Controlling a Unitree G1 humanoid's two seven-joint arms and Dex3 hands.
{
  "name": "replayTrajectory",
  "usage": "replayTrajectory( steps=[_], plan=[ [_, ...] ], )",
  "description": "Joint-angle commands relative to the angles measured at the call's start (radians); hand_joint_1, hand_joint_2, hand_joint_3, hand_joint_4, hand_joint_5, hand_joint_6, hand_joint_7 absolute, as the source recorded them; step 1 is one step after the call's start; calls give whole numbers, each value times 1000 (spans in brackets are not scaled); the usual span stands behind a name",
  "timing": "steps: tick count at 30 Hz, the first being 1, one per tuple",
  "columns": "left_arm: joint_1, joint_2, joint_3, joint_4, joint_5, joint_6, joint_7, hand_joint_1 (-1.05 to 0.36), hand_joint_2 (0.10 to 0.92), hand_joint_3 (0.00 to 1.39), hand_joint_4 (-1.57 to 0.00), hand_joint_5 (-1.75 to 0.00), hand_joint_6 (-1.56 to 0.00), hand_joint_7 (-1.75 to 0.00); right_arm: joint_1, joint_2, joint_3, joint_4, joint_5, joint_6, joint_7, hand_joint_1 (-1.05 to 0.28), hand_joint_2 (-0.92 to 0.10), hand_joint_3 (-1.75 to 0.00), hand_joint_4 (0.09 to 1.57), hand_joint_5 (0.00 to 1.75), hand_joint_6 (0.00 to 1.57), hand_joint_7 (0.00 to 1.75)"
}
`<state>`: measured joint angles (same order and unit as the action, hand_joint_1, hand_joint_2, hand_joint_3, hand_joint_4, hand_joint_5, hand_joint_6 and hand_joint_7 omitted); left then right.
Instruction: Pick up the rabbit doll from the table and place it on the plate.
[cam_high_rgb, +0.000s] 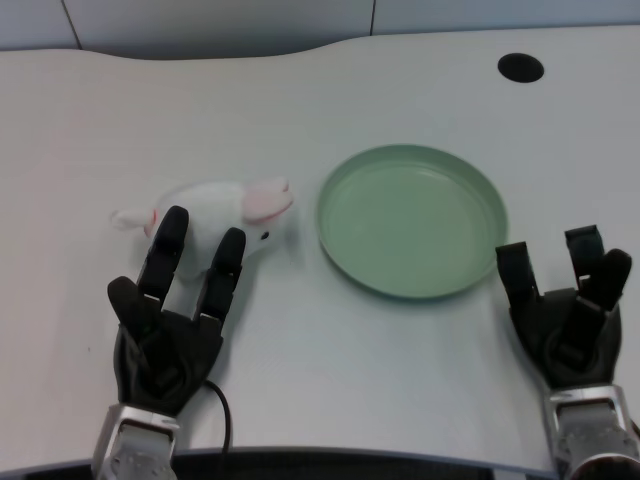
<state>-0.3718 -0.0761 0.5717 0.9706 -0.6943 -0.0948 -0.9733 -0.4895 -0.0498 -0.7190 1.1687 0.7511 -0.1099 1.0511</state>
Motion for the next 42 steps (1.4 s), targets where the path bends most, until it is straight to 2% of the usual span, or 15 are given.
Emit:
replayTrajectory(
  steps=[1, 3, 11, 17, 20, 23, 24, 26, 29, 31, 34, 37, 41, 42],
  plan=[
    [-3, 9, -7, 1, 1, 5, 1, -852, 921, 437, -98, -45, -145, -14, 34, 20, -9, 23, 8, 4, 17, -558, -921, -160, 772, 1746, 584, 1706],
    [-6, 12, -6, 5, -2, 10, -1, -848, 921, 439, -90, -40, -145, -13, 33, 21, -10, 23, 8, 10, 11, -558, -921, -140, 773, 1746, 589, 1710],
    [-15, 27, -7, 19, 1, 6, -4, -855, 921, 436, -99, -44, -155, -13, 26, 32, -10, 26, 4, -10, -1, -571, -921, -145, 783, 1746, 582, 1733],
    [-18, 30, -6, 23, 0, 6, -5, -853, 921, 432, -100, -44, -156, -11, 23, 33, -10, 29, 4, -10, -1, -572, -921, -151, 788, 1746, 575, 1746],
    [-25, 38, 0, 26, -12, 32, -12, -844, 921, 438, -76, -31, -151, -7, 17, 36, -7, 32, 0, -17, -10, -570, -921, -160, 797, 1746, 602, 1721],
    [-27, 39, 3, 26, -12, 37, -14, -840, 921, 442, -72, -29, -150, -6, 16, 36, -6, 33, -1, -18, -12, -569, -921, -161, 798, 1746, 609, 1713],
    [-19, 36, -9, 15, 14, -17, 0, -840, 921, 443, -72, -29, -150, -6, 16, 37, -7, 34, 1, -12, -14, -569, -921, -161, 798, 1746, 611, 1712],
    [-7, 36, -37, -11, 72, -136, 19, -796, 921, 394, -168, -77, -179, -16, 16, 38, -6, 34, 1, -6, -15, -577, -921, -141, 792, 1746, 625, 1681],
    [-12, 59, -71, -21, 141, -273, 41, -781, 921, 323, -201, -91, -191, -16, 15, 40, -3, 35, -1, -7, -15, -586, -921, -145, 787, 1746, 624, 1685],
    [-18, 83, -101, -35, 205, -373, 85, -829, 921, 174, -316, -118, -273, -32, 14, 40, -3, 38, -2, -7, -13, -580, -921, -144, 784, 1746, 619, 1692],
    [-53, 132, -135, -36, 262, -502, 83, -802, 921, 104, -389, -123, -322, -35, 9, 40, -1, 44, -3, -4, -5, -572, -921, -170, 769, 1746, 608, 1682],
    [-92, 177, -175, -20, 324, -604, 112, -832, 908, 41, -461, -112, -365, -32, 2, 40, -2, 49, -1, 12, -12, -566, -921, -154, 770, 1746, 615, 1687],
    [-140, 232, -231, 17, 429, -760, 181, -867, 890, 7, -522, -82, -400, -20, -5, 43, -1, 52, -6, -2, -23, -581, -921, -114, 783, 1746, 636, 1656],
    [-160, 257, -256, 38, 497, -836, 231, -870, 894, 7, -521, -69, -398, -14, -7, 42, -1, 53, -6, 0, -26, -582, -921, -111, 783, 1746, 639, 1651]
  ],
)
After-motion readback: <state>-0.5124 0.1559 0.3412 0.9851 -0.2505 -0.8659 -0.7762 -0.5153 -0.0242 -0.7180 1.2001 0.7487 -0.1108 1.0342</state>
